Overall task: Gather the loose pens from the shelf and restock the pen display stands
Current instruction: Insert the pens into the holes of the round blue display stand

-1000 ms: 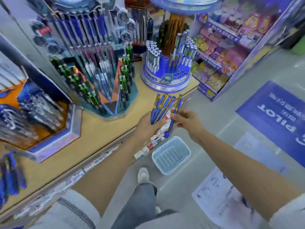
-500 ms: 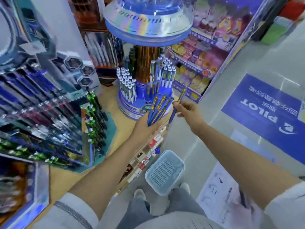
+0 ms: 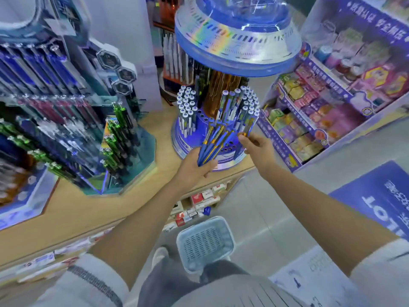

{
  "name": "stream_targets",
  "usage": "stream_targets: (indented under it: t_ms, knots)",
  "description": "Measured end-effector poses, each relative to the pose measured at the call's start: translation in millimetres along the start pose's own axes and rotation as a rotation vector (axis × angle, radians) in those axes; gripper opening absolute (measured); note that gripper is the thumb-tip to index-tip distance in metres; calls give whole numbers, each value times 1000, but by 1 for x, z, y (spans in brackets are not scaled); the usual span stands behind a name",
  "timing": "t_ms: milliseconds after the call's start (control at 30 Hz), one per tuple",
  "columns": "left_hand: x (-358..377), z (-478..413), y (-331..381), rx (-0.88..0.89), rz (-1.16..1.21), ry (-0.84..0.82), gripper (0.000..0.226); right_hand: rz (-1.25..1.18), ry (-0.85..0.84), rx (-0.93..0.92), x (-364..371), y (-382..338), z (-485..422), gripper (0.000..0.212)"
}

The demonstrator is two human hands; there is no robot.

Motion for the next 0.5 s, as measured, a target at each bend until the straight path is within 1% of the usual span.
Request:
stream_targets:
  t_ms: [100, 133, 200, 300, 367, 500]
  knots:
    - [3, 1, 0, -7, 6, 24, 23, -9, 37, -18, -9, -6, -11, 12]
    - [2, 0, 1, -5, -6, 28, 21, -28, 43, -21, -10, -9, -14, 8]
    - [-2, -3, 3, 2, -34, 10, 17, -72, 50, -18, -9, -12, -18, 15]
    - [-11, -6, 6, -3, -55, -59, 11, -125, 84, 11, 0, -14, -20, 10]
    - [-19, -8, 6, -11, -57, -103, 11, -136, 110, 36, 7, -16, -20, 15]
    - [-36, -13, 9, -25, -93, -161, 11, -105, 151, 80, 19, -22, -22, 11]
Point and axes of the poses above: each hand's wrist, its own z-axis away from the middle knuckle, its own x-axis out of the palm, y = z × x, the point moved 1 cm from there along -z, towards the middle knuckle, and after that the axes turned 12 degrees about z, right-handed, at the moved point
